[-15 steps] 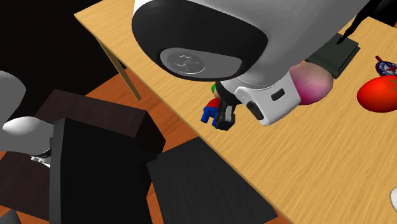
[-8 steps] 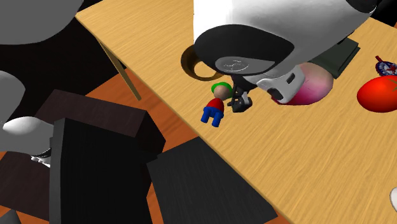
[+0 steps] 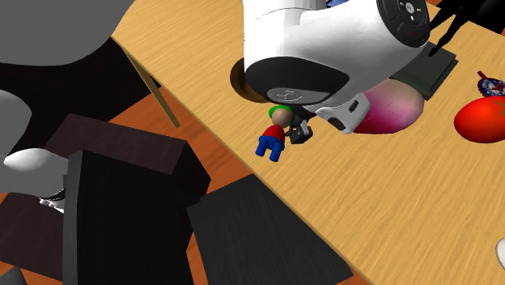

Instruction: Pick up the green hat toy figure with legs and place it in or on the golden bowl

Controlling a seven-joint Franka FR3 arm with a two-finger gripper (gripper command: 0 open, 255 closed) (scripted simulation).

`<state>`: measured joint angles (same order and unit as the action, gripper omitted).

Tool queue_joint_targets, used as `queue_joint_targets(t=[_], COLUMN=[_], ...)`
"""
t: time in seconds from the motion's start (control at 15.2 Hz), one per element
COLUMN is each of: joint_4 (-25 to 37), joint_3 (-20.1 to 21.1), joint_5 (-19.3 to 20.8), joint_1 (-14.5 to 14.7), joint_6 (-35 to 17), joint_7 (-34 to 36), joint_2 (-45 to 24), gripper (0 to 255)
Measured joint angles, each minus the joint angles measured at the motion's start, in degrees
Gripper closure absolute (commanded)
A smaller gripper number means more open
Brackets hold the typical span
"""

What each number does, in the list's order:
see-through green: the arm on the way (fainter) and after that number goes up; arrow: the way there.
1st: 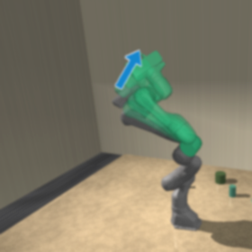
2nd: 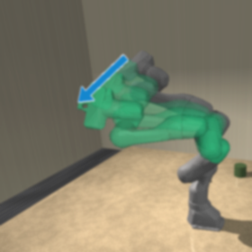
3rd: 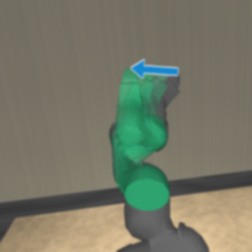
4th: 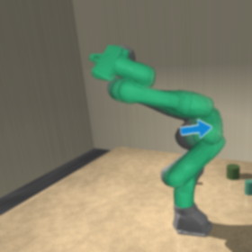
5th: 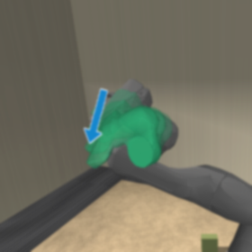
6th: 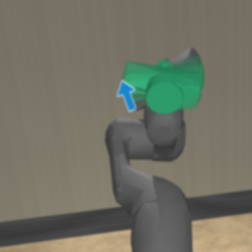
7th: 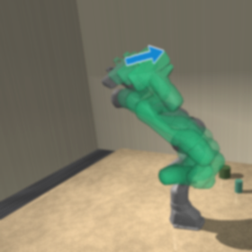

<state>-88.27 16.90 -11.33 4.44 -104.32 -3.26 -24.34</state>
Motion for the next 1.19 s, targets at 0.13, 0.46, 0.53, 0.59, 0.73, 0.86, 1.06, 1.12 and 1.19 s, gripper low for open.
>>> queue_joint_targets(t=[0.13,0.46,0.53,0.59,0.73,0.86,1.06,1.12,1.19], joint_4=[-0.01,-0.07,-0.06,-0.04,-0.02,-0.05,-0.16,0.02,0.44], joint_3=[-0.09,-0.07,-0.02,-0.01,-0.01,0.0,0.03,0.02,0.02], joint_5=[0.01,-0.15,-0.12,-0.07,-0.02,-0.02,-0.08,-0.07,-0.04], joint_1=[-0.08,-0.06,0.01,0.03,0.07,0.08,0.05,0.03,0.03], joint_6=[-0.27,-0.36,-0.29,-0.26,-0.24,-0.25,-0.28,0.05,0.55], joint_7=[-0.01,-0.02,0.0,0.02,0.07,0.08,0.0,0.04,0.15], joint_2=[0.09,0.23,0.19,0.16,0.15,0.18,0.26,0.24,0.22], gripper=[0,255,255,255,255,255,255,255,255])
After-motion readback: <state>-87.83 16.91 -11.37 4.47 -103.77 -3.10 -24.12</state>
